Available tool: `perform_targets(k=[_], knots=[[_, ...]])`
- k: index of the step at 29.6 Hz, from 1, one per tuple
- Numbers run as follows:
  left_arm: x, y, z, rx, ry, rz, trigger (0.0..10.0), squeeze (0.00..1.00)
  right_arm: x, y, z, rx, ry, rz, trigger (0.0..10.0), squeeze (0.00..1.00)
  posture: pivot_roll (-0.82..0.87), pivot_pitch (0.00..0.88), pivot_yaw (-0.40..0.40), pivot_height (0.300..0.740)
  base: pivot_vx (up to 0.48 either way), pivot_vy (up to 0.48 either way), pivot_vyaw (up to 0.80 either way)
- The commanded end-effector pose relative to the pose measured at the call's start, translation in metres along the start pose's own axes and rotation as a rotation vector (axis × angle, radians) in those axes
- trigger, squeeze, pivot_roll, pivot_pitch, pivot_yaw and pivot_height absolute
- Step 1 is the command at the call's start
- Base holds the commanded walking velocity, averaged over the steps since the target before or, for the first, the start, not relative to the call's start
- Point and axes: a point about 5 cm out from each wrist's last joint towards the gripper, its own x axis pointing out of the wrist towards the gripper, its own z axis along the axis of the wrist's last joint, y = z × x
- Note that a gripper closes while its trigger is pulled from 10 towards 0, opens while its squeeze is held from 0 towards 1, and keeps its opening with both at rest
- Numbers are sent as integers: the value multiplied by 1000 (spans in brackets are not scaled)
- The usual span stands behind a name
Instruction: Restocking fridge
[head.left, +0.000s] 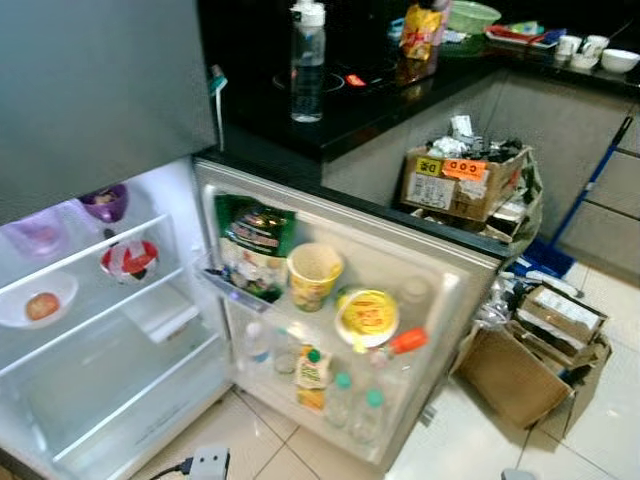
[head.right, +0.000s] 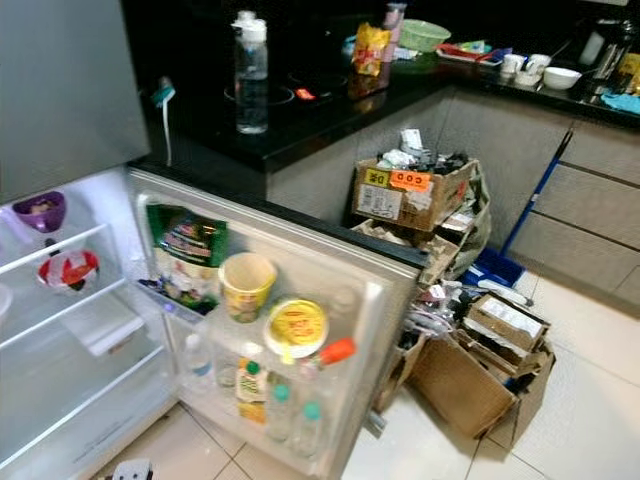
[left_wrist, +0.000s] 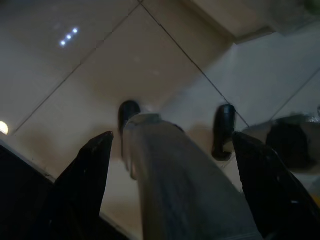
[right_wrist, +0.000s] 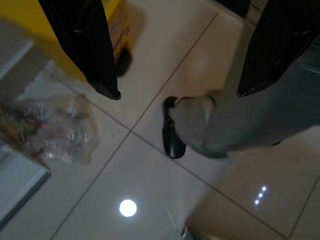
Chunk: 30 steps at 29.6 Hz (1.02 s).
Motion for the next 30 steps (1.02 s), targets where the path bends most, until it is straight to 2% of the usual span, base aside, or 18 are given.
perform_targets(k=[1, 5, 11, 21, 30], knots=[[-1, 2, -3, 6, 13, 3, 10000, 0, 1, 2, 3, 3, -4, 0, 10000, 0, -92, 0, -29, 740, 0, -472, 0], [-1, 1, -2, 8, 14, 3, 10000, 0, 1, 3, 4, 6, -7, 3, 10000, 0, -93, 0, -31, 740, 0, -423, 0], [0, 1, -5, 24, 38, 16, 10000, 0, 0, -1, 3, 11, -11, 0, 10000, 0, -96, 0, -27, 740, 0, 0, 0], [0, 1, -6, 24, 46, 22, 10000, 0, -10, -27, -10, 26, -4, -11, 10000, 0, -107, 0, -16, 740, 0, 0, 0], [0, -1, -7, 20, 48, 20, 10000, 0, -9, -22, -20, 36, 13, 21, 10000, 0, -106, 0, -17, 740, 0, 0, 772]])
